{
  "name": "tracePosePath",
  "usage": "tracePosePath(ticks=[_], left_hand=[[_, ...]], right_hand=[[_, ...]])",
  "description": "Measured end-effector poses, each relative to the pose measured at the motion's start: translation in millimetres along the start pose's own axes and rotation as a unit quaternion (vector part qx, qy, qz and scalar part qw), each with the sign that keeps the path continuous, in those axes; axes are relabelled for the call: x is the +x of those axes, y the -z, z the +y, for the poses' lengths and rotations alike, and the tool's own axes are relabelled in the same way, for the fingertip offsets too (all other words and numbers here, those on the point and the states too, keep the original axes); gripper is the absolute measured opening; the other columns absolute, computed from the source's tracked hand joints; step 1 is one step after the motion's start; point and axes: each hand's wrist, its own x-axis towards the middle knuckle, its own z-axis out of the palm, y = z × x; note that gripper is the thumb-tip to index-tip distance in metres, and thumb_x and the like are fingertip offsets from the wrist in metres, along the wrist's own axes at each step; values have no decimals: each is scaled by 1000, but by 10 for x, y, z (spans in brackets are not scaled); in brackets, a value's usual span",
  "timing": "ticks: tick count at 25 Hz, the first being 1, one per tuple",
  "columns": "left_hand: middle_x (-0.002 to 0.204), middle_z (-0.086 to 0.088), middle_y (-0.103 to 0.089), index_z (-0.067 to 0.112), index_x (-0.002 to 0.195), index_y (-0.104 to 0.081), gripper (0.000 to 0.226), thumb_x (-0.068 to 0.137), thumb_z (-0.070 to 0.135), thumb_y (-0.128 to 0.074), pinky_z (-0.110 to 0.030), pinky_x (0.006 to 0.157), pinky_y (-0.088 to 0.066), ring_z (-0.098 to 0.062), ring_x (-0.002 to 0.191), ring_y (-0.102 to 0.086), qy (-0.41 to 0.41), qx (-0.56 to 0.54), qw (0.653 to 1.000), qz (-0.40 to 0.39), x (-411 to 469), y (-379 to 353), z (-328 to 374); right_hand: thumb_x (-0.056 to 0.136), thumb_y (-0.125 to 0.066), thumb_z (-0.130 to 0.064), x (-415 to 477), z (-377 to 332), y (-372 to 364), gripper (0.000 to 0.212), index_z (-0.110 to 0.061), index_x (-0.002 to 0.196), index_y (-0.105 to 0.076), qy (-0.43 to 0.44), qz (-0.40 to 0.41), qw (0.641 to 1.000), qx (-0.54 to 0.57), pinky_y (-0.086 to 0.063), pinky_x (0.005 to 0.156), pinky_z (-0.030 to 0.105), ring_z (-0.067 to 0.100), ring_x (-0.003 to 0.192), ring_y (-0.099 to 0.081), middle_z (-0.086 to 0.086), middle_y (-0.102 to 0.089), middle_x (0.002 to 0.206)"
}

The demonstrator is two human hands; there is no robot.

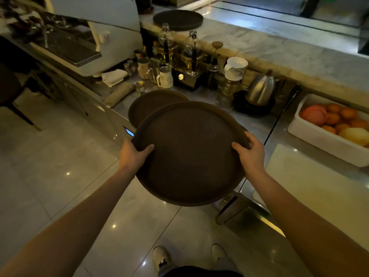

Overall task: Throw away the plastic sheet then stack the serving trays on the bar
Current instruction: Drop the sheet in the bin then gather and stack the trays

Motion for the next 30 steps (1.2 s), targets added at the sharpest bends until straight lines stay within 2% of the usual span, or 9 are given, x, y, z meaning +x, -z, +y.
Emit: tracePosePath(ticks=[1,3,6,9,13,18,21,25,30], left_hand=[[126,-7,-59,14,130,-45,72,74,44,-79,-33,77,-49,-27,112,-59,-12,4,1000,-10,107,49,7],[126,-7,-59,14,129,-47,69,74,41,-79,-33,77,-48,-26,113,-59,-39,6,999,-31,261,95,32],[125,-7,-60,15,126,-50,63,75,37,-80,-35,82,-51,-25,112,-60,-72,10,995,-70,434,50,16],[128,-9,-57,13,127,-50,65,74,38,-80,-46,94,-52,-26,114,-57,-72,32,990,-115,546,-112,-22],[131,-11,-50,12,131,-44,70,76,38,-78,-47,96,-50,-28,117,-54,-52,93,983,-151,638,-403,-11],[129,-13,-50,7,129,-46,70,76,38,-78,-48,97,-50,-29,115,-54,-75,139,967,-201,850,-815,84],[128,-15,-51,4,128,-47,69,76,39,-78,-49,98,-49,-31,116,-53,-82,168,957,-223,1003,-1015,170],[128,-16,-48,4,128,-47,66,78,37,-77,-44,101,-44,-31,118,-49,-84,215,945,-231,1211,-1263,306],[128,-18,-49,2,128,-49,64,80,37,-74,-43,99,-42,-32,118,-47,-108,266,927,-240,1432,-1585,400]], right_hand=[[83,-71,-14,-63,-18,-67,45,-34,122,-59,-6,16,1000,10,-48,71,12,-13,83,-59,-23,-62,97],[84,-70,-14,-193,-19,-140,46,-37,122,-56,-21,43,999,20,-52,77,19,-7,89,-60,-17,-63,104],[85,-70,-13,-358,25,-182,48,-24,130,-57,-44,90,995,6,-54,90,35,14,105,-63,-1,-65,120],[85,-70,-14,-467,106,-139,50,-22,132,-56,-60,119,991,-11,-55,94,43,22,110,-63,6,-65,123],[84,-71,-15,-511,271,-66,50,-26,131,-56,-83,158,984,-29,-56,88,34,20,108,-64,4,-66,122],[83,-71,-13,-303,525,9,47,-33,123,-58,-105,184,977,-32,-54,76,22,17,97,-66,2,-69,112],[81,-72,-16,-76,717,17,46,-28,124,-59,-120,188,973,-55,-53,83,29,15,95,-63,-1,-67,109],[82,-72,-24,224,942,26,44,-23,124,-59,-146,172,970,-88,-52,83,31,16,94,-62,-7,-63,101],[83,-71,-26,525,1135,102,46,-16,124,-56,-188,134,961,-152,-55,85,42,28,98,-66,8,-69,111]])
